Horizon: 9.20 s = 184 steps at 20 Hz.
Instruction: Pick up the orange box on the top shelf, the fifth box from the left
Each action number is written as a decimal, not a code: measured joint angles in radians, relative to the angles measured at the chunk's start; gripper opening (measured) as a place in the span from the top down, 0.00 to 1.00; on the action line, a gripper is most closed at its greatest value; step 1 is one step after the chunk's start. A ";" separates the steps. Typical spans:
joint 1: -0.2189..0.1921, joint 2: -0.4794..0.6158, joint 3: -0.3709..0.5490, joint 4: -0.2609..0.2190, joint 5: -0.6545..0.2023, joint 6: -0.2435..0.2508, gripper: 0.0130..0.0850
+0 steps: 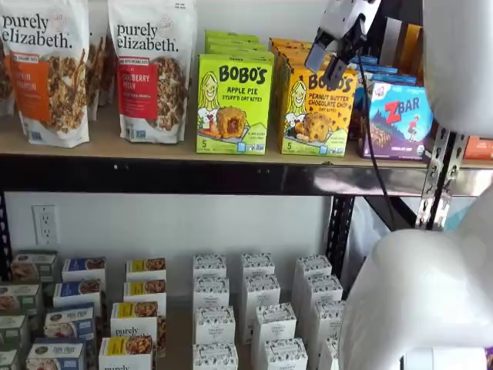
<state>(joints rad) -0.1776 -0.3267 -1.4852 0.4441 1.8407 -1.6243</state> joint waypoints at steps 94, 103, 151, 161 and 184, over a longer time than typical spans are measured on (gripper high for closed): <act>-0.003 0.034 0.180 -0.046 -0.479 -0.105 0.33; 0.022 0.019 0.202 -0.084 -0.538 -0.089 0.33; 0.053 0.157 -0.005 -0.208 -0.274 -0.042 0.39; 0.058 0.155 -0.003 -0.209 -0.278 -0.037 0.56; 0.054 0.153 -0.013 -0.210 -0.264 -0.038 0.67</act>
<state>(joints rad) -0.1231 -0.1740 -1.4981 0.2341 1.5766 -1.6625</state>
